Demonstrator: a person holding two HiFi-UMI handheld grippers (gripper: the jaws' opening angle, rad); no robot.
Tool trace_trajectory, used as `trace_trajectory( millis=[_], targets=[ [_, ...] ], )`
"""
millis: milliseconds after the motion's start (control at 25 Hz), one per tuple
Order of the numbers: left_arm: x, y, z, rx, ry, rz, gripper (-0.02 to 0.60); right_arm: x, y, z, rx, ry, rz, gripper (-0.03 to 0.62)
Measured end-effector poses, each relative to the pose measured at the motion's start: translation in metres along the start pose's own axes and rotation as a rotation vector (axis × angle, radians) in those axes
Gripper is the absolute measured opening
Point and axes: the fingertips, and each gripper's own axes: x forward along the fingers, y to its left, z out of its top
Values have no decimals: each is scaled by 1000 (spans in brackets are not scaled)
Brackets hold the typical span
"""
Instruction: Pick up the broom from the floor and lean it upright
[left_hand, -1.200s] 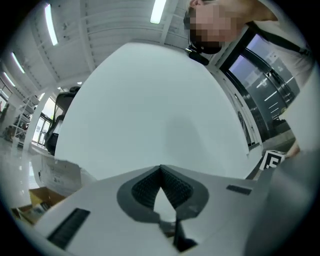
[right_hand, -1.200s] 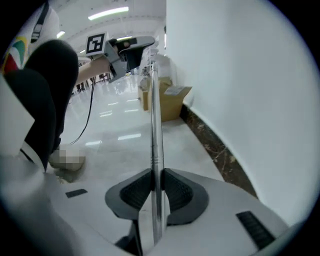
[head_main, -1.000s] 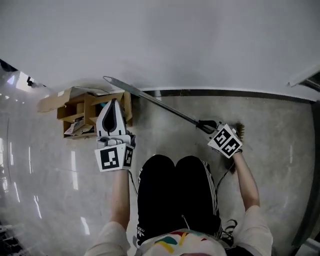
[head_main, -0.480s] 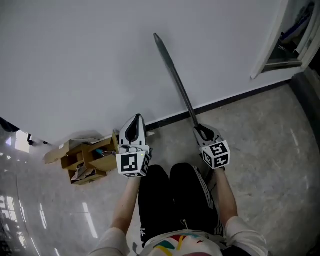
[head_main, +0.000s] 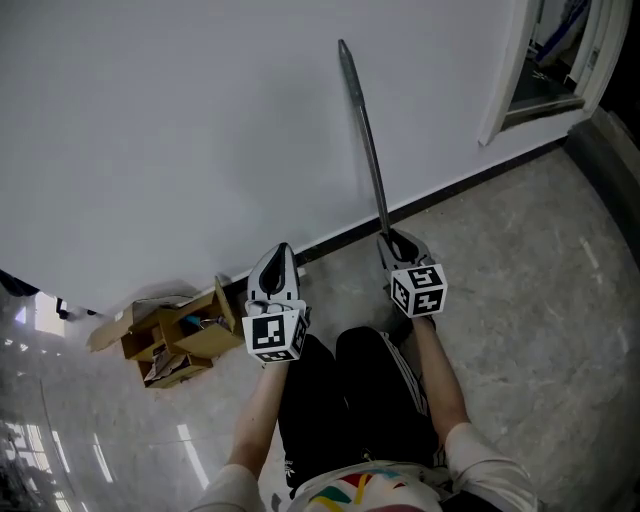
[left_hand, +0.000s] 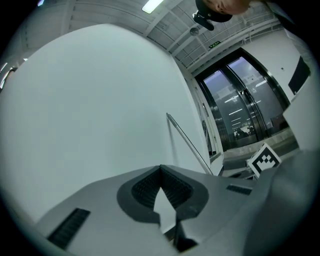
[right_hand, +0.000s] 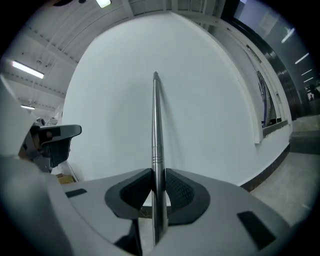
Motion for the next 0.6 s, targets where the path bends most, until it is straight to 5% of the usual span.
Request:
trace_trajectory(
  millis=[240, 320, 400, 600],
  targets=[
    [-7, 1, -4, -7, 10, 17, 44, -5, -5, 0, -9, -13, -26, 91],
    [-10, 2, -1, -12, 9, 27, 44, -11, -7, 5, -59, -7, -69, 251],
    [-14, 4, 5, -10, 5, 38, 44, -25, -2, 23, -79, -37, -77, 273],
    [-23, 6, 24, -25, -35, 73, 44, -64, 60, 84, -186, -206, 95, 272]
  ],
)
